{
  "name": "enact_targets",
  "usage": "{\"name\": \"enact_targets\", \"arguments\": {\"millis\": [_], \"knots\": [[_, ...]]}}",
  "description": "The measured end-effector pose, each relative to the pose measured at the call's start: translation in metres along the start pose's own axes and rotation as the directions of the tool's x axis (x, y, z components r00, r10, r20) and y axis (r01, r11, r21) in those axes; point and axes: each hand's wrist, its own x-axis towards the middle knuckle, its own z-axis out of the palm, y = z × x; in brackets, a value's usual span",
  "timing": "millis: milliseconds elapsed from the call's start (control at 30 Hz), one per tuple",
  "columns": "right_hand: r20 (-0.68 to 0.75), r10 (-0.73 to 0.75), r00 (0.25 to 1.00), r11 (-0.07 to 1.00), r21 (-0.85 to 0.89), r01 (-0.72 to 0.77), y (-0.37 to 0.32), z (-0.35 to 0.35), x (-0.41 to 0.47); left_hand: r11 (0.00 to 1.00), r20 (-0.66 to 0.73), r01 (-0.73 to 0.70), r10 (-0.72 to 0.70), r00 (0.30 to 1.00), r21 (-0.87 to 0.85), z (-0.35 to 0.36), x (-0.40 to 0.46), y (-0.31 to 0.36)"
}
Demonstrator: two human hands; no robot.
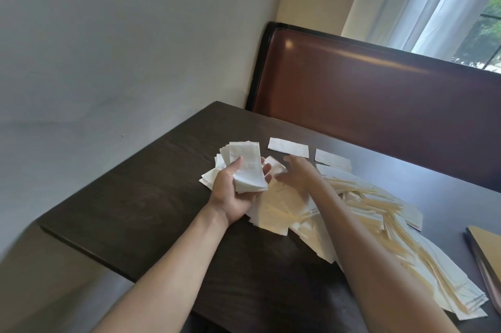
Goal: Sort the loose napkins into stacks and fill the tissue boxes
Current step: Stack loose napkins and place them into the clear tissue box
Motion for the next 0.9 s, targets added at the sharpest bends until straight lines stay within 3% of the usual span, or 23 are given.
{"name": "enact_targets", "arguments": {"millis": [167,333,467,533,667,900], "knots": [[-0.042,-0.026,0.999,0.962,0.272,0.037,0.013,0.003,-0.002,0.997,0.006,0.047,-0.047,0.999,0.057,0.003,-0.005,0.0],[-0.023,-0.066,0.998,0.945,0.319,0.069,0.017,-0.004,-0.009,0.998,-0.028,0.017,-0.015,0.999,0.067,0.002,-0.002,-0.001],[-0.014,0.021,1.0,0.937,0.349,-0.014,0.017,-0.007,-0.004,0.999,-0.045,-0.003,0.004,0.999,0.037,0.005,-0.004,-0.002],[-0.03,0.032,0.999,0.945,0.325,-0.021,0.016,-0.007,-0.005,1.0,-0.05,-0.013,0.014,0.999,0.023,0.007,-0.006,-0.002],[0.029,-0.037,0.999,0.995,0.095,0.034,0.015,-0.005,-0.007,1.0,-0.046,-0.018,0.018,0.999,0.005,0.009,-0.008,-0.002],[0.085,0.074,0.994,0.995,0.064,-0.08,0.016,-0.006,-0.007,1.0,-0.046,-0.028,0.027,0.999,-0.008,0.007,-0.005,-0.002]]}}
